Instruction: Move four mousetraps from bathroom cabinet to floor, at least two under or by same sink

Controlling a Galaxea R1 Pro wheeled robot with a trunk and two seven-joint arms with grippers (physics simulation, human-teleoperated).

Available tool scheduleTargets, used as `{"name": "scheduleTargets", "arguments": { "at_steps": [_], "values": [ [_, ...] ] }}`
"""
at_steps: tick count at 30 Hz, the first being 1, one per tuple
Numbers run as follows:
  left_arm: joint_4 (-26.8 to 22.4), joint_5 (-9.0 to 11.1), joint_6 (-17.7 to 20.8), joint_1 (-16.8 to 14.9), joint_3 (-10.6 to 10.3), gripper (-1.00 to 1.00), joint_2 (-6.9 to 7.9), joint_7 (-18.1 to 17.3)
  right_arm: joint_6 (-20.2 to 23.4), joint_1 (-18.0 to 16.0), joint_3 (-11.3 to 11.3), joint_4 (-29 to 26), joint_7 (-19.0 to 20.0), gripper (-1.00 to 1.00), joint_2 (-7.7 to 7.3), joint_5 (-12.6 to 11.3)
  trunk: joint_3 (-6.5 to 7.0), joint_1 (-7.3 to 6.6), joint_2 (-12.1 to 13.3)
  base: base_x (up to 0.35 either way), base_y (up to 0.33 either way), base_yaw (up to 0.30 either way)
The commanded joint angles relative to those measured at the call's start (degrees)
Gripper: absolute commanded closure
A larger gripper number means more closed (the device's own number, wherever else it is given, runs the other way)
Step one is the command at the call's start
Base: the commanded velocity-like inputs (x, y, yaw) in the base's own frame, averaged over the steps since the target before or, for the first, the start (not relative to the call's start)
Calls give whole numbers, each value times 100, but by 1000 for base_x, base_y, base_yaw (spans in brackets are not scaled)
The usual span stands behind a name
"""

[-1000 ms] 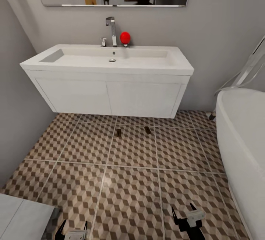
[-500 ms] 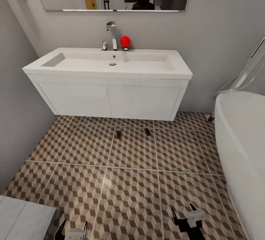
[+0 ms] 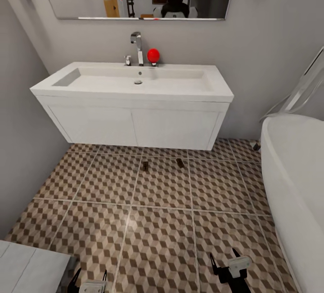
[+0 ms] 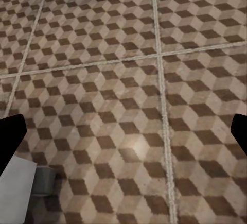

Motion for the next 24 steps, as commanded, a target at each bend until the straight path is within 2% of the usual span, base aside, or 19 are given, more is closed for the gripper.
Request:
{"name": "scheduleTargets", "arguments": {
  "at_steps": [1, 24],
  "values": [
    [18, -3, -20, -7, -46, -100, -3, 42, -9, -1, 47, 4, -52, -100, -1, 9, 15, -23, 40, 0, 0, 0],
    [18, -3, -20, -7, -46, -100, -3, 42, -9, 1, 47, 4, -52, -100, -1, 6, 428, -528, 962, 0, 0, 0]
  ]
}}
